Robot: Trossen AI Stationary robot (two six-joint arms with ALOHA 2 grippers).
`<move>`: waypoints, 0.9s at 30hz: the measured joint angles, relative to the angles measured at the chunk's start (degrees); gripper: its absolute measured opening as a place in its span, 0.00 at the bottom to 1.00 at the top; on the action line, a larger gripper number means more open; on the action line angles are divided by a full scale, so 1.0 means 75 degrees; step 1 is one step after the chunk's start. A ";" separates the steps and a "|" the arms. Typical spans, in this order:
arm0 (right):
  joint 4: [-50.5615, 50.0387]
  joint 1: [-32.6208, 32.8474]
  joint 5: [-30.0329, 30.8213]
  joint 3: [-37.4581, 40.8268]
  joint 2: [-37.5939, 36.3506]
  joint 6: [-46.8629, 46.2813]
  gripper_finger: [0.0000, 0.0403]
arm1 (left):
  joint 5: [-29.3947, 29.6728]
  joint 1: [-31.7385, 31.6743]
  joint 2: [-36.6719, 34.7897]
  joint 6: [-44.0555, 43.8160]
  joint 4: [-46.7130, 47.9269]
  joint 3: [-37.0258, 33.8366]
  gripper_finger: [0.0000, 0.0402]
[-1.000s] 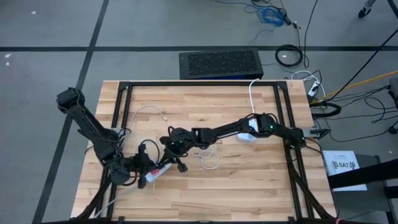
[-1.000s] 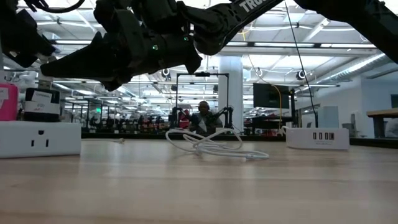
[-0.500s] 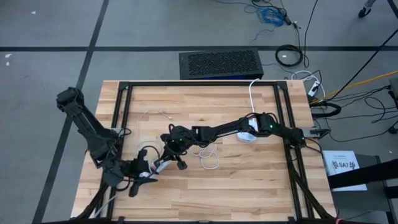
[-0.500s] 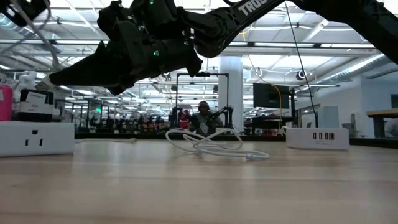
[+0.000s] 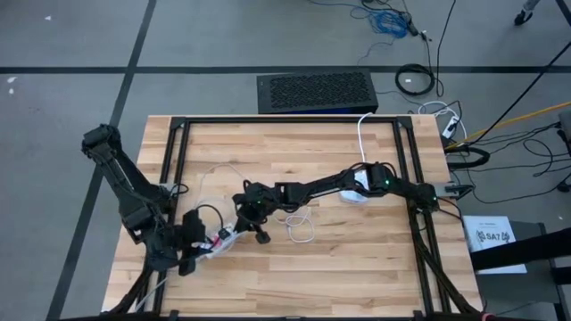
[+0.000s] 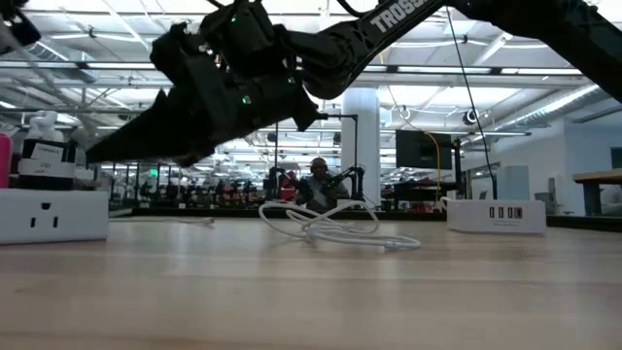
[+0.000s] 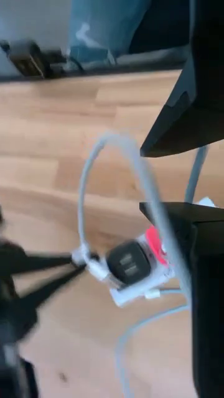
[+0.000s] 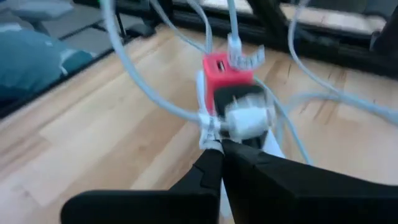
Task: Insert USB
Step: Insert the top right white cable charger into the black adapter charger
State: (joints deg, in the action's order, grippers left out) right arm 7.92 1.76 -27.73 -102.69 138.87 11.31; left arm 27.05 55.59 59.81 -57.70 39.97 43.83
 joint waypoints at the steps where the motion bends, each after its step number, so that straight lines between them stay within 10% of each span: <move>1: 0.0057 0.0000 -0.0037 -0.0002 0.0000 -0.0038 0.01 | -0.0008 0.0001 0.0005 -0.0151 0.0211 0.0000 0.33; 13: -0.0531 0.0015 -0.0146 -0.0035 -0.0573 -0.0402 0.00 | 0.0252 -0.0008 0.0006 0.0427 -0.0077 0.0000 0.33; 27: -0.5129 0.0021 -0.0109 -0.0050 -0.1463 -0.0204 0.00 | 0.0664 -0.0597 0.0006 0.1408 -0.0577 0.0058 0.33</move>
State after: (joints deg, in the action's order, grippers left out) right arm -30.54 1.92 -28.54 -103.07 127.90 9.78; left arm 32.03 51.11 59.86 -47.14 35.64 44.27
